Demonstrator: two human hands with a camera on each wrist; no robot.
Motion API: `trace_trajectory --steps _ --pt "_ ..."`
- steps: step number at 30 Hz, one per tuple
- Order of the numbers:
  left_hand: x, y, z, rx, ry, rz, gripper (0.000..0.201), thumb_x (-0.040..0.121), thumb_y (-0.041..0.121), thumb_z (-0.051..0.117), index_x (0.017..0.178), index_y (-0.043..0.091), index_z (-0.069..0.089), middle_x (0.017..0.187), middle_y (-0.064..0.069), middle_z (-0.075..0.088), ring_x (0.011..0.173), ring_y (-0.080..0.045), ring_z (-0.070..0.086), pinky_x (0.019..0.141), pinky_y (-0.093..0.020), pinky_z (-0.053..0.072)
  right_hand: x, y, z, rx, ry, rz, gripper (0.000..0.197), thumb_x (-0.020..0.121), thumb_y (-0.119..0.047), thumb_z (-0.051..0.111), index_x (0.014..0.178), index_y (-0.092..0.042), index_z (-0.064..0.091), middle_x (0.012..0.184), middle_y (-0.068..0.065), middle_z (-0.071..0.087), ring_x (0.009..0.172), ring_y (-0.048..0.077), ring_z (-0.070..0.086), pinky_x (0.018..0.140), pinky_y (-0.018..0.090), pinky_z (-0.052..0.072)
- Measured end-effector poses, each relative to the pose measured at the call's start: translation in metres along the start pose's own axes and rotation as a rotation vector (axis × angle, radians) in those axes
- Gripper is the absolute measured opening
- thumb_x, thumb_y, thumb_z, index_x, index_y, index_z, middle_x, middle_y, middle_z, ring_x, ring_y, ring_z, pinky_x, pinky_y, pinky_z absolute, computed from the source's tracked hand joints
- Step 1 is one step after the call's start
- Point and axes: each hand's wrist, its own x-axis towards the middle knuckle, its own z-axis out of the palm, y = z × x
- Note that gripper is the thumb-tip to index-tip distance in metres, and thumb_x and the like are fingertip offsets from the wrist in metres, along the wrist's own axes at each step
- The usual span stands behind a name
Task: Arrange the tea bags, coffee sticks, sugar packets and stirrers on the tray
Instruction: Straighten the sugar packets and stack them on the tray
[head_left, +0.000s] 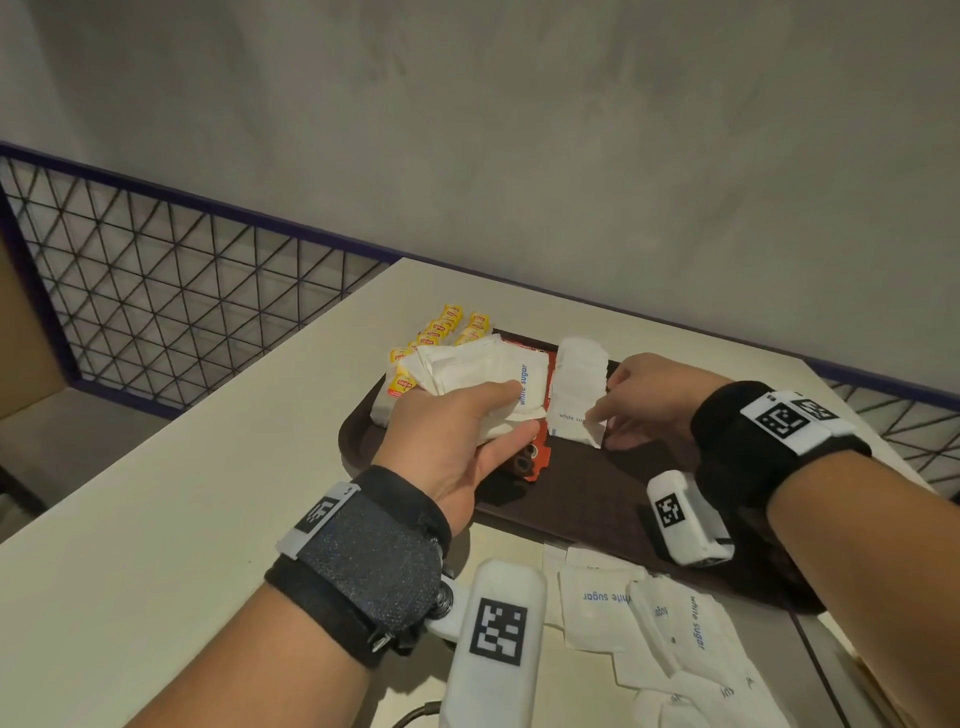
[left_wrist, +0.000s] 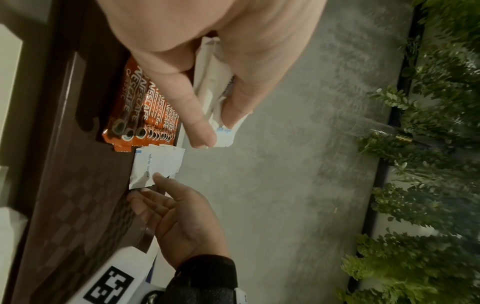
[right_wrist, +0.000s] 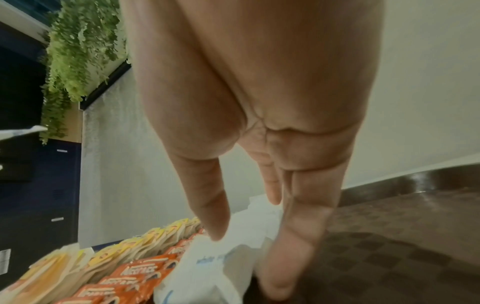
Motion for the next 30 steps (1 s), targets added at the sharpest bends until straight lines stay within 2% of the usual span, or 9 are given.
trace_trajectory --steps 3,5,9,13,17,20,25,27,30 --pt "-0.002 0.001 0.0 0.029 -0.018 0.001 0.043 0.084 -0.004 0.075 0.121 0.016 0.066 0.109 -0.011 0.077 0.096 -0.031 0.076 0.061 -0.032 0.061 -0.005 -0.001 -0.005 -0.056 0.112 -0.09 0.024 0.092 -0.013 0.073 0.111 -0.009 0.061 0.093 0.014 0.071 0.069 0.023 0.071 0.055 0.029 0.056" --pt "-0.004 0.0 0.001 0.053 -0.03 -0.012 0.039 0.084 0.0 0.077 0.118 0.018 0.068 0.107 -0.01 0.078 0.093 -0.028 0.077 0.058 -0.03 0.061 -0.015 -0.005 -0.011 -0.014 0.147 -0.229 0.026 0.091 -0.008 0.072 0.114 -0.016 0.063 0.093 0.013 0.071 0.069 0.019 0.068 0.06 0.031 0.055" --pt "-0.008 0.0 0.004 0.085 -0.039 -0.029 0.035 0.085 0.006 0.078 0.115 0.022 0.068 0.102 -0.007 0.079 0.084 -0.024 0.078 0.053 -0.026 0.058 -0.051 -0.017 -0.018 0.112 -0.042 -0.519 0.043 0.087 0.005 0.072 0.111 -0.03 0.07 0.104 0.005 0.073 0.084 0.018 0.07 0.073 0.035 0.059" --pt "-0.011 0.002 0.006 0.1 -0.02 -0.035 0.037 0.085 0.012 0.08 0.118 0.023 0.067 0.102 -0.006 0.079 0.086 -0.022 0.078 0.052 -0.025 0.056 -0.078 -0.022 -0.013 0.049 -0.161 -0.667 0.049 0.088 0.004 0.073 0.116 -0.036 0.068 0.113 0.001 0.072 0.092 0.024 0.074 0.082 0.048 0.063" --pt "-0.013 0.002 0.006 0.125 -0.011 -0.035 0.037 0.086 0.014 0.079 0.119 0.024 0.067 0.101 -0.005 0.08 0.084 -0.021 0.078 0.051 -0.024 0.054 -0.086 -0.02 -0.013 0.104 -0.173 -0.689 0.052 0.088 0.009 0.07 0.118 -0.032 0.068 0.109 0.002 0.072 0.088 0.026 0.073 0.085 0.051 0.06" --pt "-0.015 0.002 0.007 0.143 -0.035 -0.061 0.032 0.086 0.015 0.079 0.115 0.023 0.067 0.096 -0.005 0.08 0.073 -0.017 0.077 0.049 -0.023 0.053 -0.085 -0.016 -0.016 0.209 -0.189 -0.661 0.058 0.086 0.017 0.066 0.123 -0.028 0.066 0.105 0.008 0.068 0.081 0.019 0.067 0.078 0.042 0.057" --pt "-0.02 0.003 0.011 0.157 -0.138 -0.153 0.033 0.085 0.02 0.079 0.118 0.019 0.071 0.09 -0.005 0.079 0.063 -0.015 0.072 0.045 -0.021 0.051 -0.081 -0.012 -0.015 0.422 -0.329 -0.662 0.036 0.086 0.009 0.071 0.117 -0.008 0.069 0.106 0.023 0.067 0.083 0.029 0.061 0.069 0.032 0.052" --pt "-0.02 0.001 0.011 0.181 -0.136 -0.139 0.027 0.088 0.021 0.076 0.114 0.019 0.071 0.085 -0.005 0.079 0.063 -0.015 0.072 0.047 -0.022 0.053 -0.081 -0.013 -0.014 0.448 -0.319 -0.671 0.024 0.083 -0.002 0.075 0.107 -0.004 0.071 0.099 0.019 0.066 0.078 0.025 0.059 0.066 0.029 0.051" --pt "-0.019 0.0 0.01 0.197 -0.1 -0.106 0.02 0.092 0.017 0.072 0.112 0.017 0.07 0.084 -0.007 0.079 0.064 -0.013 0.073 0.049 -0.022 0.056 -0.078 -0.014 -0.014 0.459 -0.222 -0.674 0.02 0.076 -0.017 0.076 0.093 -0.009 0.071 0.093 0.006 0.072 0.083 0.016 0.063 0.07 0.029 0.049"
